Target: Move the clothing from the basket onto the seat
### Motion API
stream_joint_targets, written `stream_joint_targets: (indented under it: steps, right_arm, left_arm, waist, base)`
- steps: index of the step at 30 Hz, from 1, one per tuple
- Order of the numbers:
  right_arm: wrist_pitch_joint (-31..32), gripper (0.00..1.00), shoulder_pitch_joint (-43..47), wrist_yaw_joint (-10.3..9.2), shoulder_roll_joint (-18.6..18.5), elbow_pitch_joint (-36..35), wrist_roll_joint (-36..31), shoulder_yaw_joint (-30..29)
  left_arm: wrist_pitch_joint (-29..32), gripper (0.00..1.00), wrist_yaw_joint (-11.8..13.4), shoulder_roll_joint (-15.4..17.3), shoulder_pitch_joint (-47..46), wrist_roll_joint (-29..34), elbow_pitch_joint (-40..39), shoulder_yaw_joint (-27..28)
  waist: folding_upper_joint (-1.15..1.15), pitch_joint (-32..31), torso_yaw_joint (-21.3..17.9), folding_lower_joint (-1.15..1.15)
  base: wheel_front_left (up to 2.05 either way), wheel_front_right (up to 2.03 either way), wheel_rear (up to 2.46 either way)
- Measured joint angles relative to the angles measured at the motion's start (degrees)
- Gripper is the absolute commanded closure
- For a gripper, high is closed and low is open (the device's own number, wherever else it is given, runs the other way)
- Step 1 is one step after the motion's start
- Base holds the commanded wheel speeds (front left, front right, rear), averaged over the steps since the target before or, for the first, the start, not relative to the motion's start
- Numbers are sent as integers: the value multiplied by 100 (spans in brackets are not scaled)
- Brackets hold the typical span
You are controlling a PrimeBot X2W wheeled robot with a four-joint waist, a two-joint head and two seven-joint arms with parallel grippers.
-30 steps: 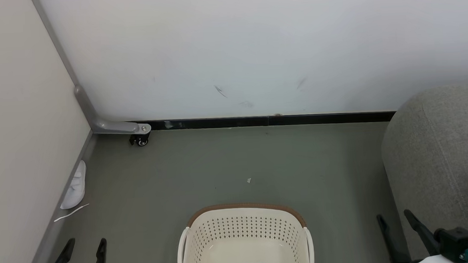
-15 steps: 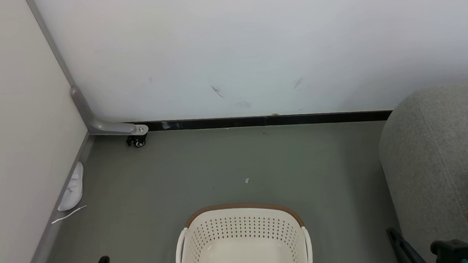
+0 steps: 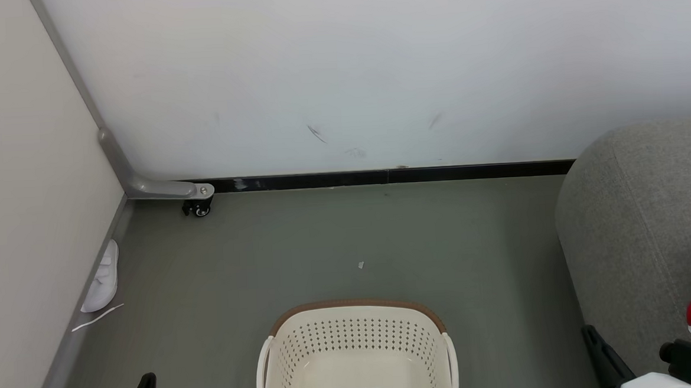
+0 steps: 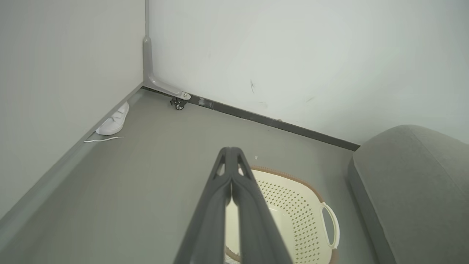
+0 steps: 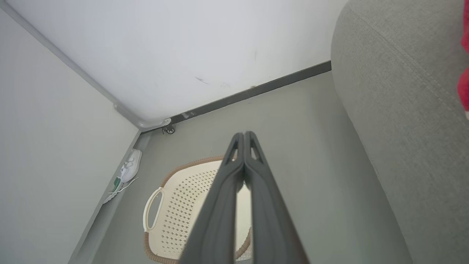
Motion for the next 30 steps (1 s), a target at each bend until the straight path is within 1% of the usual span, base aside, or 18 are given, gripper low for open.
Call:
stream_joint_targets:
  steps: [5, 15, 19, 23, 27, 30]
  right_arm:
    - [149, 100, -3, 0, 1, -1, 422, -11]
    - [348, 100, -24, 0, 7, -26, 1249, -101]
    - [453, 100, -36, 0, 9, -45, 1588, -134]
    - [536, 100, -152, 0, 11, -82, 1936, -156]
    - [601, 100, -150, 0, 14, -94, 2273, -172]
    - [691, 100, -156, 0, 15, -96, 2622, -185]
  left_arm:
    - [82, 100, -55, -119, -27, -265, 12, 134]
    - [288, 100, -203, -277, -54, -865, 43, 368]
    - [354, 100, -257, -349, -70, -1109, 70, 458]
    - [437, 100, -320, -396, -79, -1312, 103, 561]
    - [524, 100, -360, -503, -167, -1563, 130, 651]
    - [599, 100, -443, -538, -182, -1792, 166, 748]
  waist:
    - [0, 4, -39, 18]
    - [0, -12, -111, 69]
    - [0, -25, -132, 84]
    - [0, -34, -152, 91]
    - [0, -35, -172, 92]
    - [0, -28, -191, 81]
  base:
    - [0, 0, 0]
    - [0, 0, 0]
    - [0, 0, 0]
    - [0, 0, 0]
    - [0, 0, 0]
    - [0, 0, 0]
